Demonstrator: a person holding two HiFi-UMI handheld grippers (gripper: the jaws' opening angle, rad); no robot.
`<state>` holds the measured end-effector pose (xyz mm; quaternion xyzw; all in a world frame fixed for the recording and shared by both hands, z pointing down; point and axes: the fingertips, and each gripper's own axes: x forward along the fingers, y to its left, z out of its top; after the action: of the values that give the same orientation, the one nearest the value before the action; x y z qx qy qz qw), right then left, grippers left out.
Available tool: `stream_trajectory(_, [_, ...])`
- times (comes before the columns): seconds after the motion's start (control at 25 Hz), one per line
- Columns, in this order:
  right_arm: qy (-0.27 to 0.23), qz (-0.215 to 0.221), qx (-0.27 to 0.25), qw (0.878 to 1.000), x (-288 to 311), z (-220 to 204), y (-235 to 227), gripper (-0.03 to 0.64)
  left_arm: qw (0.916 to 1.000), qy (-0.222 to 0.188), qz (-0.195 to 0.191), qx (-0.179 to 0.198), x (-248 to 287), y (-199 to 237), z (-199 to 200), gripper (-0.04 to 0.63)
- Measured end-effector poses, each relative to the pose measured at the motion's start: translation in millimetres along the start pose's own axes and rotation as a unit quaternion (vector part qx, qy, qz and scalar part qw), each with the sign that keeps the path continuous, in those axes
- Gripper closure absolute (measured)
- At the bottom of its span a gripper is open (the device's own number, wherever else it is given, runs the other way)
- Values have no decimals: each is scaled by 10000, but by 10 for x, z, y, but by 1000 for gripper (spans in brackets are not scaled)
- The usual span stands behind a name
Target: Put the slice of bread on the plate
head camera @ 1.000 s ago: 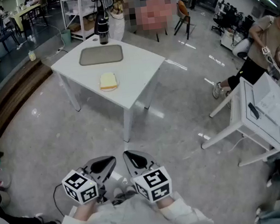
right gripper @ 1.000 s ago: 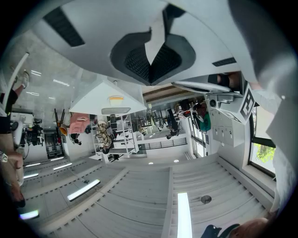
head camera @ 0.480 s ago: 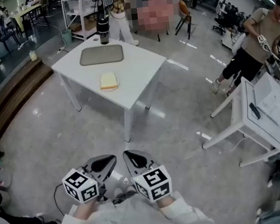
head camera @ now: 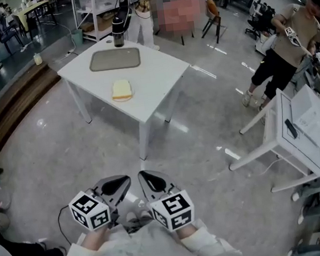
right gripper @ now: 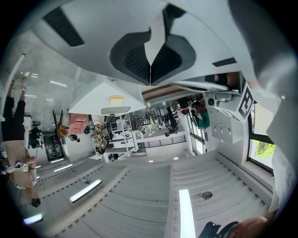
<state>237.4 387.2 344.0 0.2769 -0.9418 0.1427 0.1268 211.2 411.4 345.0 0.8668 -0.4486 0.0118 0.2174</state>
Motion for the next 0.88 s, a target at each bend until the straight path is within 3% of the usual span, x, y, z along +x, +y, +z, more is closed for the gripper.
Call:
stream_trajectory(0.48, [290,86,242,9992,-94,-336,-157,601,9992,102,97,-369,124,-77,-322,586])
stream_trajectory(0.88, [333,-56,276,9990,532,-126,-489,601,9990,102,51,-429,384,574,-59,584])
